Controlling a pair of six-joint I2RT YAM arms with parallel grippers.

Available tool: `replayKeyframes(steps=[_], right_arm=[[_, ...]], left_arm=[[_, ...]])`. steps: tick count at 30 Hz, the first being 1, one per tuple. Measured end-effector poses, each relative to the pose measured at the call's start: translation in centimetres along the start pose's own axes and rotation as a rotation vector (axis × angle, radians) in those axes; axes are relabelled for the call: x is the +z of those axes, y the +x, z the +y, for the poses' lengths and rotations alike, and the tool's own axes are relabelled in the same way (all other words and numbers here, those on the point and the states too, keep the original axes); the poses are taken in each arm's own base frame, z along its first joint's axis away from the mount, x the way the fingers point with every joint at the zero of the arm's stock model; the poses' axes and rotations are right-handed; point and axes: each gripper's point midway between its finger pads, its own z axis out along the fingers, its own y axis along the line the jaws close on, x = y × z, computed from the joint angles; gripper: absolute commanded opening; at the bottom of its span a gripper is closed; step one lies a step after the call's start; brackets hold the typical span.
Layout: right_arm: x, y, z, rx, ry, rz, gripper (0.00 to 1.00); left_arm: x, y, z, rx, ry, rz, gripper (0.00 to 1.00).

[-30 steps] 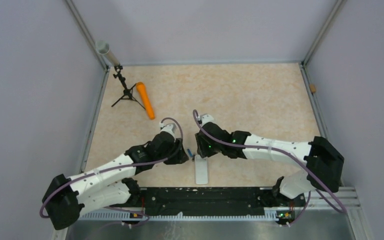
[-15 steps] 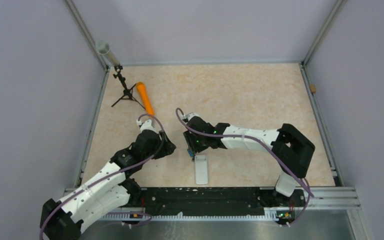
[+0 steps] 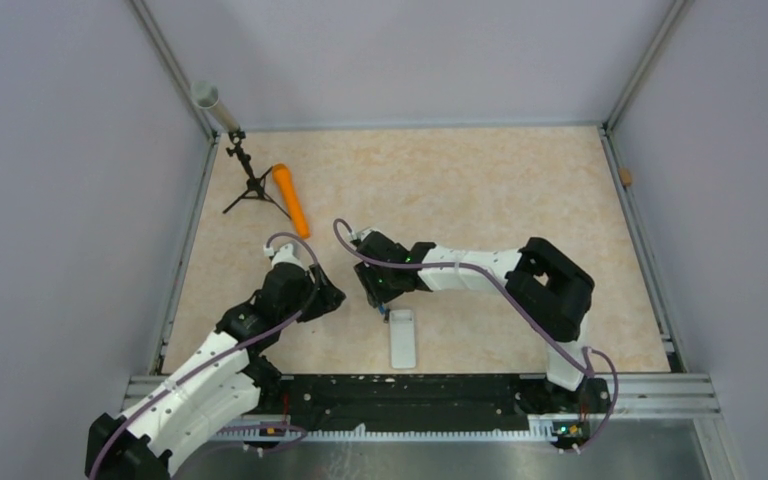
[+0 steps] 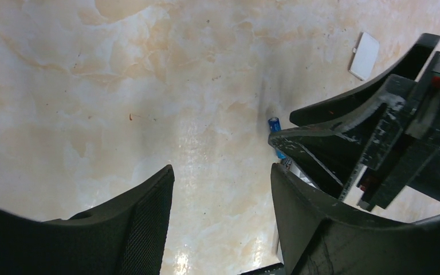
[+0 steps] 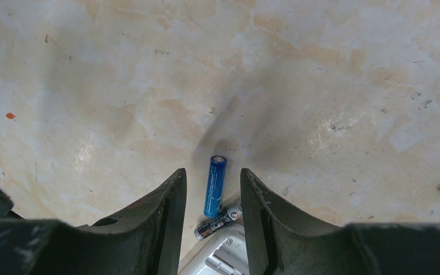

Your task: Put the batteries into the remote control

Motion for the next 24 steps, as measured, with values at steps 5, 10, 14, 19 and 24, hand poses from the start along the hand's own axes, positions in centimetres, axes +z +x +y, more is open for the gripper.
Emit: replayKeyframes(steps=[5, 10, 14, 19, 24], right_arm=[[1.1, 0.7, -0.3, -0.004, 0.013, 0.027, 0.34], [1.4, 0.1, 0.0, -0.006, 0.012, 0.024, 0.31], [1.5, 0.2, 0.1, -0.022, 0.028, 0.027, 0.30], [1.5, 0.5, 0.0, -0.052, 0.074, 0.027, 0.24], [1.4, 0.8, -0.2, -0.068, 0.111, 0.024, 0.16]], left_arm=[[-0.2, -0.1, -0.3, -0.007, 0.022, -0.003, 0.63], [-0.4, -0.1, -0.2, -0.012, 0.031, -0.010, 0.63], [-0.5, -0.2, -0.3, -0.016, 0.040, -0.018, 0.63], [-0.5, -0.2, -0.3, -0.019, 0.045, -0.013, 0.63], [-0.5, 0.1, -0.2, -0.020, 0.045, -0.002, 0.62]])
